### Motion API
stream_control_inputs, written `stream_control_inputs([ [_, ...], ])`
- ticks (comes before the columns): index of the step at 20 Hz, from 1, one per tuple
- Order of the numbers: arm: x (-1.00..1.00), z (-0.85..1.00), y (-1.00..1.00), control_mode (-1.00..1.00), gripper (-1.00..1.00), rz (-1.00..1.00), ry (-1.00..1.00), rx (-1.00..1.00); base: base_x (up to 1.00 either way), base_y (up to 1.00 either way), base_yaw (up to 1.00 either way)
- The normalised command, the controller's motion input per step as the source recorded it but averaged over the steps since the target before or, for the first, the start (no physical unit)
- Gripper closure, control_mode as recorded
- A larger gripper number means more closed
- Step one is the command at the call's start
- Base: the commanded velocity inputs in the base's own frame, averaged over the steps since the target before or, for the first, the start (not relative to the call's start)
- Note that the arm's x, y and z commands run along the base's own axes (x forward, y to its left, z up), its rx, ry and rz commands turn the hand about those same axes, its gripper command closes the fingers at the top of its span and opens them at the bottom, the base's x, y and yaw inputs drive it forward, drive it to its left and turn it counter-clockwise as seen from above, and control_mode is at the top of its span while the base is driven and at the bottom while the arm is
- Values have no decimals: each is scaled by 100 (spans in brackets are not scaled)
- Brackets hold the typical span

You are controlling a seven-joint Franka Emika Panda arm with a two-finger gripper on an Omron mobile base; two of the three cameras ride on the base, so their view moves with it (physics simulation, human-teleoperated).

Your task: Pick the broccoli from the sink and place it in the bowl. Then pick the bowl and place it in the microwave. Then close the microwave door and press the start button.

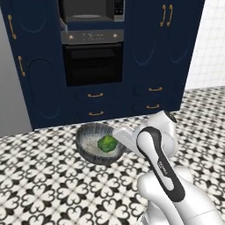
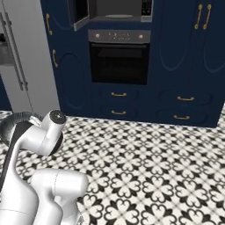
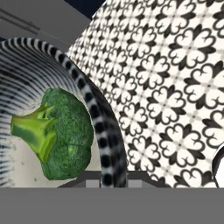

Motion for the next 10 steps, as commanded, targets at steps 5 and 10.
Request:
stream_control_inputs([
  [5, 0, 0, 0, 100, 100, 0, 0, 0, 16, -19, -5],
  [10, 0, 0, 0, 100, 100, 0, 0, 0, 19, -18, -6],
])
